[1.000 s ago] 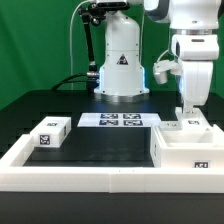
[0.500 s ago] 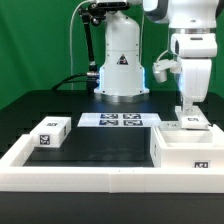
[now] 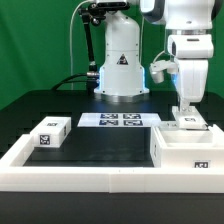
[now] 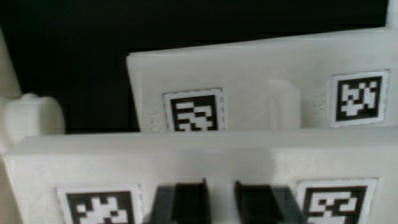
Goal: Assemble cabinet
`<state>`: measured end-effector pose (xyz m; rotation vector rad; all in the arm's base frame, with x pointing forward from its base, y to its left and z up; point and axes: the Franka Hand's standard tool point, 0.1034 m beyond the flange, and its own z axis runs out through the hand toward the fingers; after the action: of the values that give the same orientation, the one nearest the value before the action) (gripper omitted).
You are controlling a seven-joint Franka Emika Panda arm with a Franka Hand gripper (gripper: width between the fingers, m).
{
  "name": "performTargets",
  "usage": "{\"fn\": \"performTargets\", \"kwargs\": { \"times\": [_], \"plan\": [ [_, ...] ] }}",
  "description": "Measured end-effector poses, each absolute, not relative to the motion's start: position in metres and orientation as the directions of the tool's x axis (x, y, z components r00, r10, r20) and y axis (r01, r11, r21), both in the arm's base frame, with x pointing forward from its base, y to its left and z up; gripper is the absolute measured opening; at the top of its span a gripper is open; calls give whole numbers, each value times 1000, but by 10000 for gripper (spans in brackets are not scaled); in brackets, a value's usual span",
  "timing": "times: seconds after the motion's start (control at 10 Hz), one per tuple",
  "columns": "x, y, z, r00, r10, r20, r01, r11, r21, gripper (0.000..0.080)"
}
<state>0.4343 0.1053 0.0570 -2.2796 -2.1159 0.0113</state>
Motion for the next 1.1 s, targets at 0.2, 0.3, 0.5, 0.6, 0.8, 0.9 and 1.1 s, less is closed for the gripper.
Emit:
{"fn": "performTargets", "kwargs": {
  "times": [0.2, 0.3, 0.5, 0.6, 0.8, 0.9, 1.1],
  "plan": [
    [438, 106, 56, 73, 997, 18, 997, -73, -28, 70],
    [437, 106, 55, 75, 997, 18, 997, -74, -29, 70],
    [438, 106, 56, 74, 997, 18, 997, -74, -28, 70],
    [442, 108, 58, 73, 997, 20, 997, -72, -21, 70],
    [449, 107, 62, 76, 997, 19, 997, -76, -16, 70],
    [451, 106, 62, 78, 997, 17, 997, -78, -16, 70],
    [450, 105, 61, 81, 997, 17, 997, -80, -18, 70]
  ]
}}
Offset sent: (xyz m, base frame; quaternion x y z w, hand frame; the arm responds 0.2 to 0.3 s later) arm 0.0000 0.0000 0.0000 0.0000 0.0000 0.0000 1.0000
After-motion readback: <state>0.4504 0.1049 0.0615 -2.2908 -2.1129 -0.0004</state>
